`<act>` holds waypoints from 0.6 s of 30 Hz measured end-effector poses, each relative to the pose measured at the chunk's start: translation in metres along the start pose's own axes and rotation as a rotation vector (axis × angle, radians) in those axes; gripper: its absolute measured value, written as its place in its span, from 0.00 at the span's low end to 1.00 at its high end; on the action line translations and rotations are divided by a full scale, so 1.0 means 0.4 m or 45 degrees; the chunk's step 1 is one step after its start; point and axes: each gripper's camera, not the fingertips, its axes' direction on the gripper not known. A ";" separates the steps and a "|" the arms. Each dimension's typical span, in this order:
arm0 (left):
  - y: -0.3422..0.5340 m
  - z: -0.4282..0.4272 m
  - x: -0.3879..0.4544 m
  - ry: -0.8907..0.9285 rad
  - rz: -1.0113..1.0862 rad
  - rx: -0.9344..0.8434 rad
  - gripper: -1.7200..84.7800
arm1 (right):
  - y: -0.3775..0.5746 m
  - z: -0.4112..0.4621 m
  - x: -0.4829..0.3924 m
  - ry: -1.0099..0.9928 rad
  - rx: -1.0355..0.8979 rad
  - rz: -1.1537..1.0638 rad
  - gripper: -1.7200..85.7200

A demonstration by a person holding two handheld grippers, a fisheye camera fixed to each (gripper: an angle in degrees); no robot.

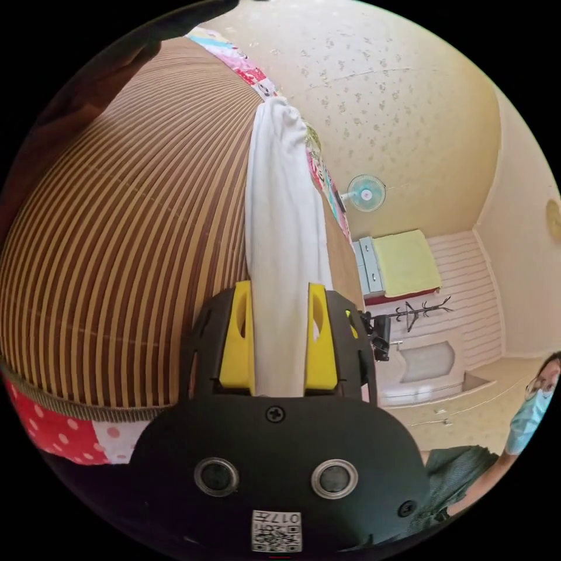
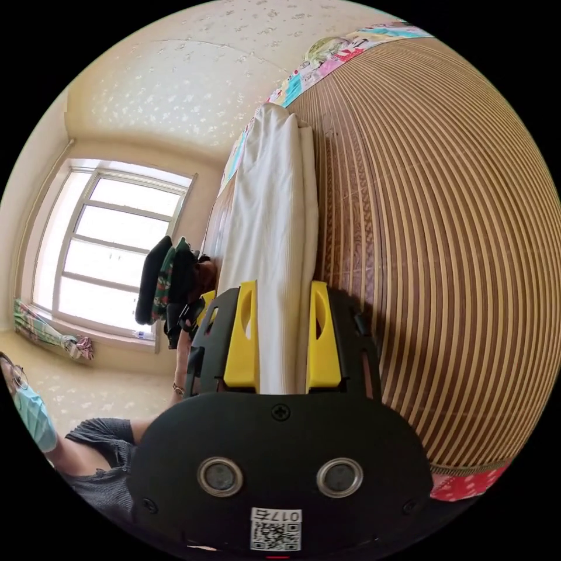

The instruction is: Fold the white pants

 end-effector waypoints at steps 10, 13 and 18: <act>-0.086 0.010 -0.055 0.148 0.071 -0.187 0.13 | -0.136 -0.084 0.037 -0.288 -0.332 0.010 0.11; -0.093 -0.006 -0.047 0.099 0.062 -0.175 0.10 | -0.150 -0.105 0.057 -0.375 -0.374 0.064 0.10; -0.027 -0.108 -0.015 0.364 0.107 -0.032 0.08 | -0.076 -0.258 0.009 -0.669 -0.229 -0.092 0.08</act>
